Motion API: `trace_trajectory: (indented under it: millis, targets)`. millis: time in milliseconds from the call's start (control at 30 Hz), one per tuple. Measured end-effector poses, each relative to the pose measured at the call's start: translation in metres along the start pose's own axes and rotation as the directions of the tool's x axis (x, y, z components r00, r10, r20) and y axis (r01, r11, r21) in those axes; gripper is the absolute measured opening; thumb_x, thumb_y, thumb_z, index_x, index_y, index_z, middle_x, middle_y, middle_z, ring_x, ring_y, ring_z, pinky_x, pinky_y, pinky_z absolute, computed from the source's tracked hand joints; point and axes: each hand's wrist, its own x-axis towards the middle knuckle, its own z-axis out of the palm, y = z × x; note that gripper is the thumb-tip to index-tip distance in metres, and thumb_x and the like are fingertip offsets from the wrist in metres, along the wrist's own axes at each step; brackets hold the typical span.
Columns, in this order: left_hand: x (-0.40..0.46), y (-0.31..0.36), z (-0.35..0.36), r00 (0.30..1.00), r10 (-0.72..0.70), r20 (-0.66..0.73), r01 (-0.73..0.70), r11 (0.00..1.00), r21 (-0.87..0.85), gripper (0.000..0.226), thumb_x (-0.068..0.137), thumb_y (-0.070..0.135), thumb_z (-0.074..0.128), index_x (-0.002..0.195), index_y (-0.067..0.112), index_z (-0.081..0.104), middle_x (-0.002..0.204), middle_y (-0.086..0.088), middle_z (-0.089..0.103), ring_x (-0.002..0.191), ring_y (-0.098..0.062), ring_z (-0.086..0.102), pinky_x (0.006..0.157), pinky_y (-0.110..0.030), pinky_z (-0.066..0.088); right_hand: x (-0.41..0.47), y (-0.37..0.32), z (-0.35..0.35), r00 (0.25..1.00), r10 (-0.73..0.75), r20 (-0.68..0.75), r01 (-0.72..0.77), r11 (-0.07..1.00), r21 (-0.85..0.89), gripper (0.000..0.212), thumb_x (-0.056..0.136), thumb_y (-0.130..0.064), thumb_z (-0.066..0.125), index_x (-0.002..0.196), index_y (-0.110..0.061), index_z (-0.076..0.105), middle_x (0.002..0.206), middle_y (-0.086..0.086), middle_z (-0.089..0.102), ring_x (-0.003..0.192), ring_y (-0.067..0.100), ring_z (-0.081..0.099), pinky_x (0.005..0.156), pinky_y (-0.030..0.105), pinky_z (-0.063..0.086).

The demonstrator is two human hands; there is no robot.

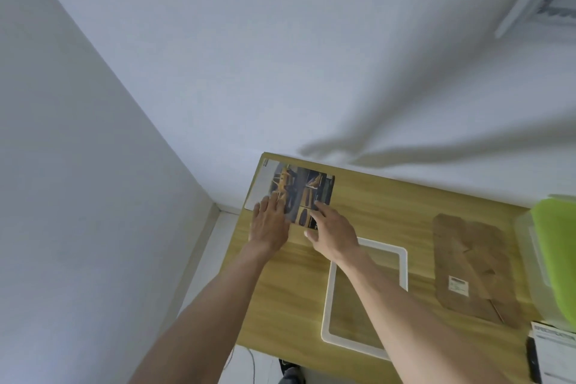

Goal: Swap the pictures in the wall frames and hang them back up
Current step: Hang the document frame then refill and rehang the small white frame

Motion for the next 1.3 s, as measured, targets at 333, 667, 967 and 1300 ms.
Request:
trace_trajectory:
  millis: [333,667,967,1300]
  targets:
    - [-0.003,-0.031,0.022,0.985,0.170,-0.014,-0.166,0.974,0.156,0.053,0.091,0.036,0.061,0.136,0.010,0.052,0.138,-0.007,0.053,0.121,-0.027,0.052,0.099,-0.037,0.043,0.020,-0.015,0.019,0.999,-0.018,0.033,0.023,0.986,-0.166,0.040,0.100,-0.032,0.055,0.132,-0.008,0.059,0.144,0.007,0.052,0.128,0.022,0.055,0.091,0.038,0.054]
    - [-0.018,-0.053,0.009,0.837,0.421,-0.351,-0.383,0.907,0.174,0.030,0.070,-0.001,0.073,0.097,0.011,0.069,0.098,-0.003,0.068,0.093,-0.024,0.062,0.087,-0.034,0.046,0.004,-0.004,0.010,0.942,-0.232,-0.243,0.184,0.962,-0.203,0.016,0.070,-0.009,0.084,0.072,-0.011,0.068,0.063,-0.002,0.063,0.037,0.016,0.055,0.029,0.024,0.041]
    - [-0.017,-0.023,-0.043,0.753,0.380,-0.537,-0.382,0.917,0.113,0.019,0.085,0.012,0.057,0.099,0.014,0.071,0.090,0.000,0.070,0.086,-0.023,0.065,0.082,-0.031,0.046,-0.003,-0.017,-0.039,0.848,-0.285,-0.447,0.242,0.958,-0.150,0.030,0.075,-0.002,0.077,0.099,-0.019,0.074,0.079,-0.007,0.072,0.060,0.016,0.067,0.046,0.028,0.052]
    - [-0.041,0.042,-0.112,0.893,-0.035,-0.448,-0.192,0.871,-0.452,0.055,0.085,0.031,0.072,0.133,0.014,0.051,0.118,-0.003,0.063,0.106,-0.018,0.061,0.087,-0.036,0.051,-0.075,0.025,-0.115,0.908,0.105,-0.406,0.130,0.850,0.511,0.026,0.099,-0.008,0.051,0.118,-0.023,0.060,0.093,-0.006,0.070,0.078,0.013,0.065,0.063,0.026,0.050]
